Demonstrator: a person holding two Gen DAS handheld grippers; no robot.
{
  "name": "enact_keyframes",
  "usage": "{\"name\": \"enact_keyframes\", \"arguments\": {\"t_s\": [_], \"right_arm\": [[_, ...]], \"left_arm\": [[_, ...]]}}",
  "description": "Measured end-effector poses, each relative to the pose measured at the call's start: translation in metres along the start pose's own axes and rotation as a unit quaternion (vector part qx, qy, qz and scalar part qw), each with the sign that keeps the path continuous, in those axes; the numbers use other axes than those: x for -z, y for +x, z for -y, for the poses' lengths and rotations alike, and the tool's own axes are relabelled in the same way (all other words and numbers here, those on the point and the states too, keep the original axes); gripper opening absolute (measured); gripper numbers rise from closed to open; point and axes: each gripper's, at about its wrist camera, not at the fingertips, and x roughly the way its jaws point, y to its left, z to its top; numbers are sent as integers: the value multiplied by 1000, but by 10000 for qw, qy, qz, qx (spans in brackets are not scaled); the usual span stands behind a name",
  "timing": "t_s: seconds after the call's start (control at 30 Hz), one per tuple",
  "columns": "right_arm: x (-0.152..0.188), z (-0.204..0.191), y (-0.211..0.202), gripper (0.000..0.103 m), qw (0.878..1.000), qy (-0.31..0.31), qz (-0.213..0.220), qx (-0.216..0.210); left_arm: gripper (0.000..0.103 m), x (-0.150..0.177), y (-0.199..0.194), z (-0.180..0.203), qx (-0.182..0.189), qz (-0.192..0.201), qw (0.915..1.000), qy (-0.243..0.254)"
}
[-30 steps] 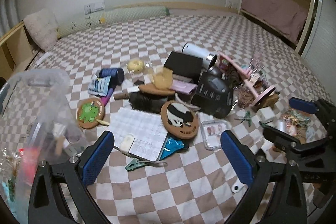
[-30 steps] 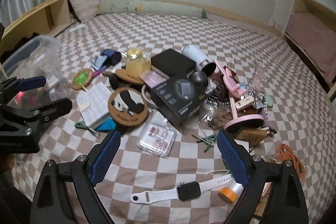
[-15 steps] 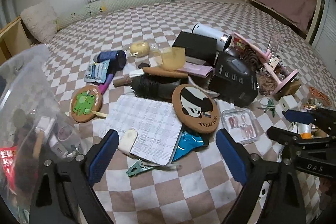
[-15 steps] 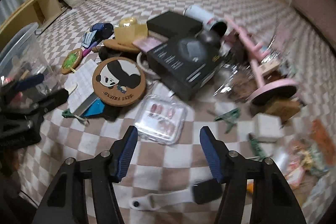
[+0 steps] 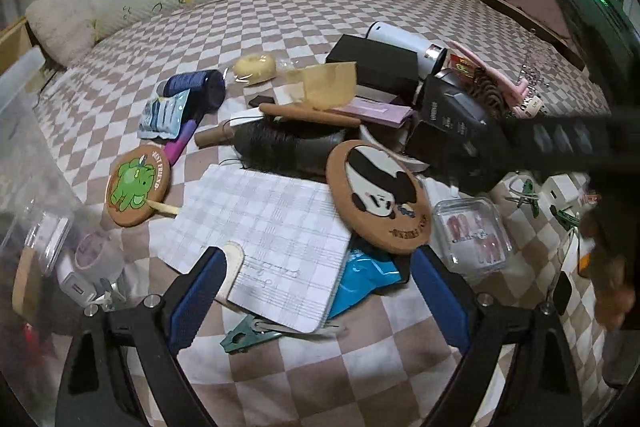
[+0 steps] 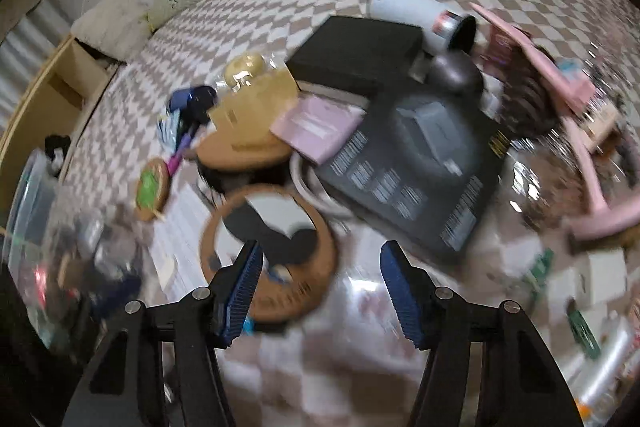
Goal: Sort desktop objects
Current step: 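Move both tools back from the bin toward the pile, then lower the right tool onto the panda cork coaster and close on its rim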
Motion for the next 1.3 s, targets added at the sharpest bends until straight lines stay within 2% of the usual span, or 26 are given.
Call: {"name": "enact_keyframes", "arguments": {"t_s": [0.23, 0.37, 0.5, 0.67, 0.73, 0.97, 1.1, 1.3], "right_arm": [[-30, -30, 41, 62, 9996, -239, -86, -97], [-32, -34, 64, 62, 9990, -309, -302, 59], [-25, -35, 64, 62, 9979, -506, -362, 170], [-9, -15, 51, 62, 9973, -396, -603, 114], [6, -5, 50, 62, 9951, -445, -817, 326], [48, 25, 24, 62, 9949, -418, -894, 196], [69, 46, 10, 62, 9954, -121, -940, -126], [104, 42, -8, 62, 9939, -479, -989, -80]], "left_arm": [[93, -2, 3, -17, 100, -70, 9995, -308], [93, -2, 3, -17, 163, -96, 9993, -317], [93, 1, 4, -12, 287, -159, 9991, -263], [93, 4, 4, -5, 442, -238, 9985, -196], [93, 5, 4, -2, 504, -269, 9982, -169], [93, 14, -5, 15, 443, -289, 9985, 129], [93, 17, -14, 14, 400, -251, 9988, 117], [93, 21, -19, 14, 349, -273, 9989, 117]]}}
